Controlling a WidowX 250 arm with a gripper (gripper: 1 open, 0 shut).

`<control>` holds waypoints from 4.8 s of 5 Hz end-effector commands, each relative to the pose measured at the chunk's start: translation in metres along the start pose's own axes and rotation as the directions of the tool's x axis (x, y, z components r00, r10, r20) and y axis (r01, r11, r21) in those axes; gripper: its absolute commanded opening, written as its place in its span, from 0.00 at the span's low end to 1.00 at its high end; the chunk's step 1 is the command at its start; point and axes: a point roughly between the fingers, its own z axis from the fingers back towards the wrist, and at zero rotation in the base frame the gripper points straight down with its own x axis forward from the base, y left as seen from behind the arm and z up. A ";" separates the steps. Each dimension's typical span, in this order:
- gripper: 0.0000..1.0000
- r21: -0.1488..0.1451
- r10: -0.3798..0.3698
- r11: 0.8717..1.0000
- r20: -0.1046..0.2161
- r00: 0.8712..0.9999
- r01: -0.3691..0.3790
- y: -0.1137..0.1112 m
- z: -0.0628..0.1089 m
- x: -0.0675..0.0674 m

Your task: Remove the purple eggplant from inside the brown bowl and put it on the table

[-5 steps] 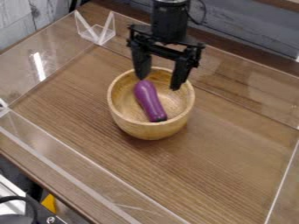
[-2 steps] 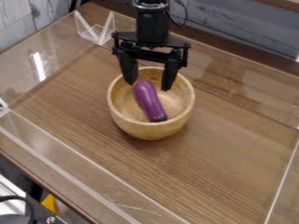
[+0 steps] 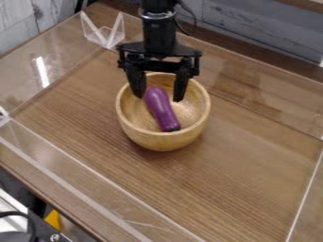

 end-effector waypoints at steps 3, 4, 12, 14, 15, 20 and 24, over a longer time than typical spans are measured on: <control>1.00 -0.050 0.104 0.994 0.103 0.989 -0.099 0.002 0.004 0.008; 1.00 -0.055 0.125 0.991 0.116 0.985 -0.119 0.001 0.000 0.010; 1.00 -0.041 0.144 0.989 0.166 0.975 -0.140 -0.013 -0.018 0.015; 1.00 -0.041 0.147 0.989 0.149 0.978 -0.143 -0.019 -0.026 0.011; 1.00 -0.045 0.151 0.988 0.139 0.979 -0.147 -0.022 -0.029 0.011; 0.00 -0.068 0.163 0.985 0.102 0.981 -0.157 -0.026 -0.032 0.011; 0.00 -0.087 0.174 0.982 0.092 0.980 -0.166 -0.027 -0.027 0.011</control>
